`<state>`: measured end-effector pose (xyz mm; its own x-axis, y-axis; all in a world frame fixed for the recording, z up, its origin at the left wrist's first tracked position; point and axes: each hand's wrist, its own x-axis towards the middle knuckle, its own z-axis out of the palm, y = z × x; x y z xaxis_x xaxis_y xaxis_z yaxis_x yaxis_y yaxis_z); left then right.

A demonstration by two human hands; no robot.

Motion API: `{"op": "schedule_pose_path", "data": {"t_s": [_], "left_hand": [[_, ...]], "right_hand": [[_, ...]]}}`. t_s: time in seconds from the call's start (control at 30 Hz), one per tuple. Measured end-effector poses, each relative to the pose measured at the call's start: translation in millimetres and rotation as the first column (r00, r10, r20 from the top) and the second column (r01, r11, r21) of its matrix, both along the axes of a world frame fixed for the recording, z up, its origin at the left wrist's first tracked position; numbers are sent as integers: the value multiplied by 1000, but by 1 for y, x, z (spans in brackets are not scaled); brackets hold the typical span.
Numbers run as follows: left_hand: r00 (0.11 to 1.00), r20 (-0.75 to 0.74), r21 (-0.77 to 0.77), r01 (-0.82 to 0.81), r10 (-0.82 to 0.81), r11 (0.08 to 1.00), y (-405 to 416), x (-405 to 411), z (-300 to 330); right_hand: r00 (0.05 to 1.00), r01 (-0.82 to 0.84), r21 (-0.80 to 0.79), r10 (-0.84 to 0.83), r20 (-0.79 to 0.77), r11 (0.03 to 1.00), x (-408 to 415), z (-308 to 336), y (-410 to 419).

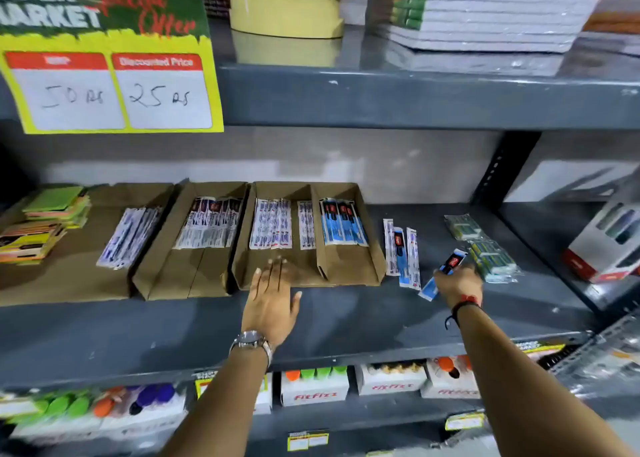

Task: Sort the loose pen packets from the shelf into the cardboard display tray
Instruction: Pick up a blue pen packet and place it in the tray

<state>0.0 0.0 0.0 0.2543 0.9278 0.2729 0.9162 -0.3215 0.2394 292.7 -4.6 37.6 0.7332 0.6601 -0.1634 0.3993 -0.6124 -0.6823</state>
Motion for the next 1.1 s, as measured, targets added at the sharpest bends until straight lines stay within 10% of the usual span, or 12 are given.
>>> {"op": "schedule_pose_path", "data": {"t_s": [0.37, 0.5, 0.63, 0.8, 1.1], "left_hand": [[999, -8, -139, 51, -52, 989, 12, -5, -40], [998, 10, -137, 56, -55, 989, 13, -7, -40], [983, 179, -163, 71, -41, 984, 13, -4, -27], [633, 766, -254, 133, 115, 958, 29, 12, 42], [434, 890, -224, 156, 137, 962, 44, 27, 84]], "right_hand": [[984, 74, -123, -52, 169, 990, -10, -25, 9], [979, 121, 59, -128, 159, 991, -2, -17, 12], [941, -289, 188, 242, 238, 939, 1, 23, 24], [637, -771, 93, 758, 142, 630, -21, 62, 31], [553, -831, 135, 827, 102, 539, -33, 73, 40]]}}
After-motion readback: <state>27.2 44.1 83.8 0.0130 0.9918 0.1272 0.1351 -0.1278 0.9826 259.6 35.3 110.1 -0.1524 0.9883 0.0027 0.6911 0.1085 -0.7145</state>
